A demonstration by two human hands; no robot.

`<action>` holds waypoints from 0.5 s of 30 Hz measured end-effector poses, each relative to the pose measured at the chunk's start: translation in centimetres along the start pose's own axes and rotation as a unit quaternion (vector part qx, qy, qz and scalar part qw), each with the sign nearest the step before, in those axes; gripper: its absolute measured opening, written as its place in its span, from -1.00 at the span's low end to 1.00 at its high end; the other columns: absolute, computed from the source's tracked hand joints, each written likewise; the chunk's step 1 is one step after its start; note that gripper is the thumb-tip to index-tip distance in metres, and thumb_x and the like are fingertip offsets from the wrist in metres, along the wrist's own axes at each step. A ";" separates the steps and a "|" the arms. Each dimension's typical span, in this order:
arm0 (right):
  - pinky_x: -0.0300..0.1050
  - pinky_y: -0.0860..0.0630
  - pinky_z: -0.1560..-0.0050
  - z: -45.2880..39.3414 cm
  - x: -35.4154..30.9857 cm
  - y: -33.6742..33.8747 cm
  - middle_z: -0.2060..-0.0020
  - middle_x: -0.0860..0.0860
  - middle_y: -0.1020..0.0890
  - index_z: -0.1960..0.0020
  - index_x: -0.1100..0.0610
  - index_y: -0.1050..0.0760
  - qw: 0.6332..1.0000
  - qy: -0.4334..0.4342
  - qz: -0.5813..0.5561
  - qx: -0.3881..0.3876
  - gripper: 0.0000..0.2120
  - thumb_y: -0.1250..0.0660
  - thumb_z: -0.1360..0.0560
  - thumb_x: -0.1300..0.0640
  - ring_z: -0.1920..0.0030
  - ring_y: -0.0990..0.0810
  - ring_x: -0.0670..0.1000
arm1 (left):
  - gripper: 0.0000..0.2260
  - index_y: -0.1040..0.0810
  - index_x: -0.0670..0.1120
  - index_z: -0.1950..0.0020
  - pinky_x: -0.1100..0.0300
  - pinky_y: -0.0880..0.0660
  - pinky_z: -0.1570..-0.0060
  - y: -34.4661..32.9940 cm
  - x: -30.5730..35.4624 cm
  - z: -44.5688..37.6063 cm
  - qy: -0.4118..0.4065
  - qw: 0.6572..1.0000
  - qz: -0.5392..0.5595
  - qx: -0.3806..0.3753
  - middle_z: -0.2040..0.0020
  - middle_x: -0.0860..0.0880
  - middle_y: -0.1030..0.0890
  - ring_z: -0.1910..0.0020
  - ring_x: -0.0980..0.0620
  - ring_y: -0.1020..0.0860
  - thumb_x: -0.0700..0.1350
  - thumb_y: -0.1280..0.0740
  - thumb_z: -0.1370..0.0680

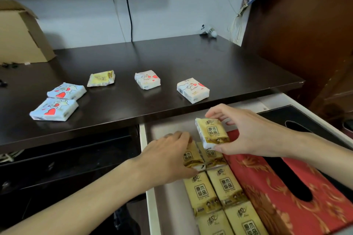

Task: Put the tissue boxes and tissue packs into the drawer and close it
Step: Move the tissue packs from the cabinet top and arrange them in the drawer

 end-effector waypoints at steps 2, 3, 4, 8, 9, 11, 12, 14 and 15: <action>-0.17 -0.50 -0.29 -0.2 -0.1 -0.5 -0.25 -0.39 -0.52 -0.40 -0.32 -0.31 0.999 -0.008 0.025 -0.023 -0.30 -0.53 -0.35 -0.29 -0.30 -0.47 -0.32 | -0.31 -0.31 0.09 -0.29 0.16 -0.37 0.17 -0.1 -0.1 0.0 0.006 1.000 0.007 -0.002 -0.10 0.16 -0.46 -0.03 0.10 -0.46 0.39 -0.38 -0.30; -0.20 -0.48 -0.27 -0.3 -0.1 -0.7 -0.25 -0.38 -0.51 -0.42 -0.30 -0.29 0.998 -0.011 0.047 -0.033 -0.28 -0.53 -0.36 -0.29 -0.30 -0.46 -0.29 | -0.28 -0.30 0.09 -0.32 0.15 -0.38 0.15 -0.1 -0.1 0.1 0.007 1.000 0.011 -0.004 -0.12 0.15 -0.47 -0.05 0.10 -0.46 0.40 -0.38 -0.29; -0.23 -0.46 -0.24 -0.3 -0.1 -0.9 -0.25 -0.37 -0.49 -0.44 -0.27 -0.29 0.997 -0.015 0.069 -0.042 -0.27 -0.53 -0.37 -0.28 -0.29 -0.45 -0.27 | -0.24 -0.29 0.08 -0.35 0.14 -0.39 0.13 -0.1 -0.1 0.2 0.006 1.000 0.016 -0.008 -0.13 0.15 -0.47 -0.06 0.10 -0.46 0.42 -0.38 -0.28; -0.16 -0.50 -0.17 -1.0 -0.2 -1.3 -0.15 -0.27 -0.52 -0.40 -0.15 -0.38 0.991 -0.050 0.091 -0.082 -0.34 -0.56 -0.39 -0.14 -0.15 -0.50 -0.18 | -0.22 -0.30 0.08 -0.35 0.08 -0.45 0.06 0.4 -0.2 0.5 0.015 0.999 0.016 -0.036 -0.12 0.14 -0.48 -0.08 0.07 -0.46 0.44 -0.37 -0.26; -0.09 -0.53 -0.15 -1.2 -0.3 -1.4 -0.13 -0.22 -0.53 -0.37 -0.13 -0.41 0.989 -0.060 0.094 -0.093 -0.38 -0.56 -0.38 -0.09 -0.13 -0.52 -0.15 | -0.28 -0.33 0.08 -0.30 0.08 -0.46 0.07 0.5 -0.3 0.5 0.016 0.999 0.011 -0.041 -0.09 0.13 -0.48 -0.05 0.07 -0.47 0.42 -0.38 -0.28; 0.00 -0.55 -0.15 -1.6 -0.5 -1.5 -0.12 -0.16 -0.53 -0.34 -0.10 -0.43 0.985 -0.073 0.106 -0.115 -0.40 -0.55 -0.35 -0.03 -0.11 -0.52 -0.10 | -0.41 -0.39 0.09 -0.22 0.09 -0.46 0.11 0.7 -0.3 0.6 0.017 0.999 0.007 -0.044 -0.03 0.13 -0.49 -0.01 0.07 -0.48 0.35 -0.40 -0.32; 0.01 -0.54 -0.16 -1.8 -0.5 -1.6 -0.13 -0.15 -0.52 -0.34 -0.09 -0.43 0.982 -0.078 0.113 -0.129 -0.39 -0.55 -0.34 -0.01 -0.13 -0.51 -0.08 | -0.45 -0.40 0.09 -0.20 0.10 -0.46 0.12 0.7 -0.2 0.6 0.017 0.999 0.008 -0.047 -0.02 0.13 -0.48 0.01 0.07 -0.48 0.33 -0.41 -0.34; -0.01 -0.53 -0.18 -2.0 -0.7 -2.0 -0.16 -0.13 -0.50 -0.37 -0.07 -0.42 0.975 -0.083 0.130 -0.159 -0.36 -0.55 -0.34 0.00 -0.16 -0.50 -0.05 | -0.50 -0.41 0.09 -0.16 0.11 -0.44 0.15 0.8 -0.2 0.5 0.016 0.999 0.012 -0.050 0.01 0.13 -0.47 0.04 0.07 -0.48 0.30 -0.41 -0.36; -0.02 -0.52 -0.18 -2.1 -0.7 -2.2 -0.18 -0.13 -0.49 -0.39 -0.07 -0.41 0.972 -0.083 0.140 -0.172 -0.33 -0.55 -0.34 -0.01 -0.17 -0.49 -0.05 | -0.51 -0.41 0.09 -0.15 0.11 -0.43 0.15 0.8 -0.2 0.5 0.016 0.999 0.012 -0.049 0.02 0.13 -0.47 0.05 0.08 -0.47 0.29 -0.42 -0.36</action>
Point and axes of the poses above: each hand's wrist, its own z-axis away from the middle knuckle, its own y-axis out of the back of the hand, x = y × z, the point moved 3 cm from there along -z, towards the middle knuckle
